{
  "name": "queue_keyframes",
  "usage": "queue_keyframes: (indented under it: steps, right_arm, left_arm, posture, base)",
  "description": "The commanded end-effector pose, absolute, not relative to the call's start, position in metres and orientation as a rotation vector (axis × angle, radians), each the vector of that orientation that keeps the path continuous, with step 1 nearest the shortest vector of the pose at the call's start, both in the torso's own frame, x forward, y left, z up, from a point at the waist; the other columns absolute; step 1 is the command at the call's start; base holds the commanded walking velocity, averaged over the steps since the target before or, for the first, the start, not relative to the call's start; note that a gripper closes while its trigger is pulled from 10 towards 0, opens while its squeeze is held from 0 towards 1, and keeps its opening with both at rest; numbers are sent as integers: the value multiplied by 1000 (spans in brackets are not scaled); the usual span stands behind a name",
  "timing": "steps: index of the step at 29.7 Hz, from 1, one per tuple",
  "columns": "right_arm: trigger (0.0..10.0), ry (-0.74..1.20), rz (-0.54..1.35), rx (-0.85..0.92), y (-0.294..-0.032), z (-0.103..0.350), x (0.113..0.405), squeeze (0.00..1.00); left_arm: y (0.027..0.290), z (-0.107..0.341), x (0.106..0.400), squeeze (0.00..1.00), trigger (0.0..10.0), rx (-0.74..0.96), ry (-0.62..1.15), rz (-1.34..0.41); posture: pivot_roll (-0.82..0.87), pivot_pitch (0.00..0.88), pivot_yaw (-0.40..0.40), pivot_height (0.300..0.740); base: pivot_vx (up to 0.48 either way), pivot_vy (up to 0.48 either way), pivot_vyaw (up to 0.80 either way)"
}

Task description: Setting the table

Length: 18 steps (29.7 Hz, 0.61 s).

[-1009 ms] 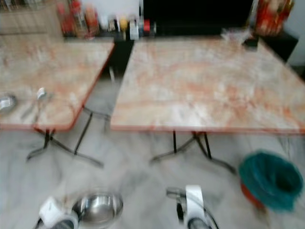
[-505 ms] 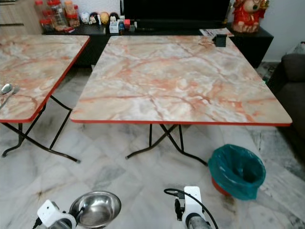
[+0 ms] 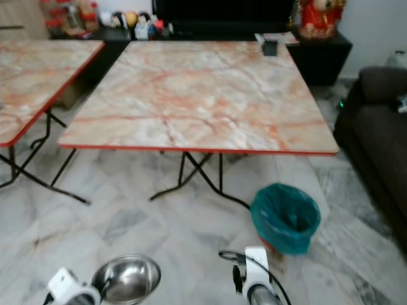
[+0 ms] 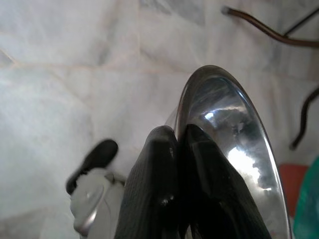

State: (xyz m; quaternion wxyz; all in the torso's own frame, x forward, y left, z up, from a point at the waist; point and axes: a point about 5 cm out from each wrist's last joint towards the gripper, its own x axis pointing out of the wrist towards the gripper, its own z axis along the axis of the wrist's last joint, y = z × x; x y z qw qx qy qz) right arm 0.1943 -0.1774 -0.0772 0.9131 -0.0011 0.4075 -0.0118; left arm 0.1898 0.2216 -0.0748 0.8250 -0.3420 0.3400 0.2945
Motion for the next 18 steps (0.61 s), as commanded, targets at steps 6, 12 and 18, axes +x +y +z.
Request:
queue_keyframes:
  steps: [6,12,18]
  right_arm:
    - [10000,821,-3,-3,-172,-74,201,0]
    - [10000,815,3,-2,-171,-73,203,0]
    - [10000,815,4,-2,-170,-73,203,0]
  left_arm:
    - [237,-83,164,0,10000,-670,765,670]
    - [239,-82,165,0,10000,-677,756,678]
    - [239,-81,168,0,10000,-670,751,665]
  posture:
    - [21,40,23,740]
    - [25,36,22,740]
    - [17,14,34,740]
  base:
    - [191,0,0]
    - [384,0,0]
    - [391,0,0]
